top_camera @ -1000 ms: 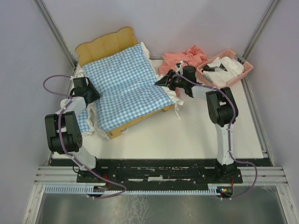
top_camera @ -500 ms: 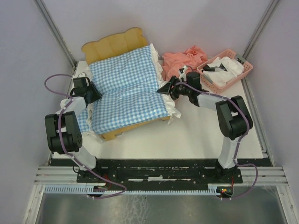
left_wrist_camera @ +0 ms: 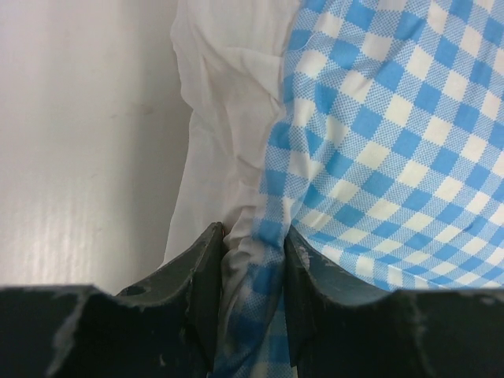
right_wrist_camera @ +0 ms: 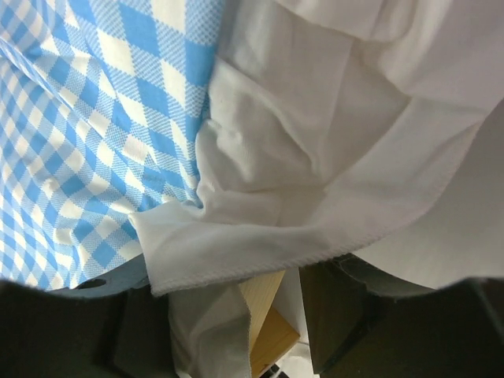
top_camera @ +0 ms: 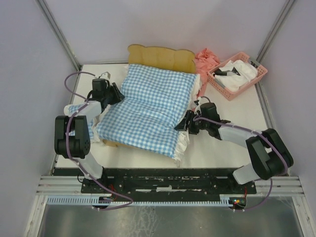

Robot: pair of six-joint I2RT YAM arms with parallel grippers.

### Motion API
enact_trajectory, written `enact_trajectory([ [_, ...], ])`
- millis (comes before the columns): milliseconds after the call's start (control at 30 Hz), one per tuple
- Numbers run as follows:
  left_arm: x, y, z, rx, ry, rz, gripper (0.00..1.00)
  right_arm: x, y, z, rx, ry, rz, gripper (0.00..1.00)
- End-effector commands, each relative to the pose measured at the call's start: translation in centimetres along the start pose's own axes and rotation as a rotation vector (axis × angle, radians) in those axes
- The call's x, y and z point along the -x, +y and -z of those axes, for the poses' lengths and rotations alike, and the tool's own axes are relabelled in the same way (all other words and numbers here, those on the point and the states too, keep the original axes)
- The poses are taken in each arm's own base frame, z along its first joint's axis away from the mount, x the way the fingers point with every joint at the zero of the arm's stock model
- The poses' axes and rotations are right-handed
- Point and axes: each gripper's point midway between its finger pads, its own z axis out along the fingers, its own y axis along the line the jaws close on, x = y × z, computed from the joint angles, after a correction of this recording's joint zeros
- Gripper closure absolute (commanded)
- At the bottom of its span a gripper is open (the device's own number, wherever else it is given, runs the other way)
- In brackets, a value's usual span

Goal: Set up the pet bed
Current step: Adjust the bed frame at the center of the board.

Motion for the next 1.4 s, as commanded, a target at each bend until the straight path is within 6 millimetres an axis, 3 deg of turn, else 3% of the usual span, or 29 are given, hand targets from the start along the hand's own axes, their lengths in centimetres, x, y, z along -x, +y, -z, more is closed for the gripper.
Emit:
enact_trajectory([
  [0,0.3,-9.9,-1.2,-0.329,0.015,-0.010,0.60,1.0,2.4,1.3,0.068,-0.159,0.129,0.43],
  [133,2.6,-10.9,-3.2,-0.331,-0.023,0.021,0.58,1.0,2.6,0.9,0.070,-0.228,0.043,0.43],
  [233,6.7,-10.9,-2.5,-0.253,-0.125,0.039,0.54,1.5,3.6,0.6,0.074,-0.276,-0.010,0.44],
  [333,11.4,-10.3,0.4,-0.139,-0.243,0.051,0.48,2.2,4.5,0.6,0.079,-0.340,-0.064,0.44],
  [400,13.7,-8.7,2.8,-0.012,-0.304,0.098,0.43,2.4,5.0,0.5,0.073,-0.386,-0.104,0.43],
  [533,14.8,-6.3,8.1,0.164,-0.365,0.140,0.38,2.1,6.4,-0.1,0.064,-0.471,-0.138,0.40],
  [633,12.9,-4.7,11.1,0.229,-0.387,0.189,0.35,1.0,8.9,-1.2,0.106,-0.472,-0.106,0.39],
  [700,11.2,-3.8,12.8,0.250,-0.401,0.256,0.35,0.2,10.3,-1.7,0.116,-0.407,0.024,0.31],
  [733,10.3,-3.4,13.7,0.257,-0.406,0.288,0.35,-0.6,8.9,-1.7,0.029,-0.356,0.106,0.25],
  [833,7.9,-2.4,15.9,0.277,-0.407,0.330,0.34,-0.7,5.0,0.7,-0.167,-0.333,0.270,0.09],
  [900,6.5,-1.5,17.4,0.310,-0.411,0.358,0.33,0.0,4.0,3.2,-0.245,-0.342,0.403,0.01],
  [967,5.4,-1.0,18.6,0.320,-0.415,0.389,0.33,1.2,4.3,5.8,-0.286,-0.356,0.487,0.01],
  [1100,2.6,0.2,20.1,0.357,-0.403,0.481,0.32,5.3,5.9,10.0,-0.376,-0.415,0.624,0.01],
  [1167,1.0,0.8,20.8,0.373,-0.384,0.514,0.30,8.6,7.2,11.3,-0.379,-0.458,0.665,0.01],
  [1300,-2.6,2.0,21.4,0.411,-0.338,0.592,0.30,15.7,7.8,11.8,-0.405,-0.487,0.763,0.00],
  [1367,-4.2,2.7,21.6,0.415,-0.334,0.611,0.33,19.5,7.4,11.7,-0.415,-0.492,0.775,0.06],
])
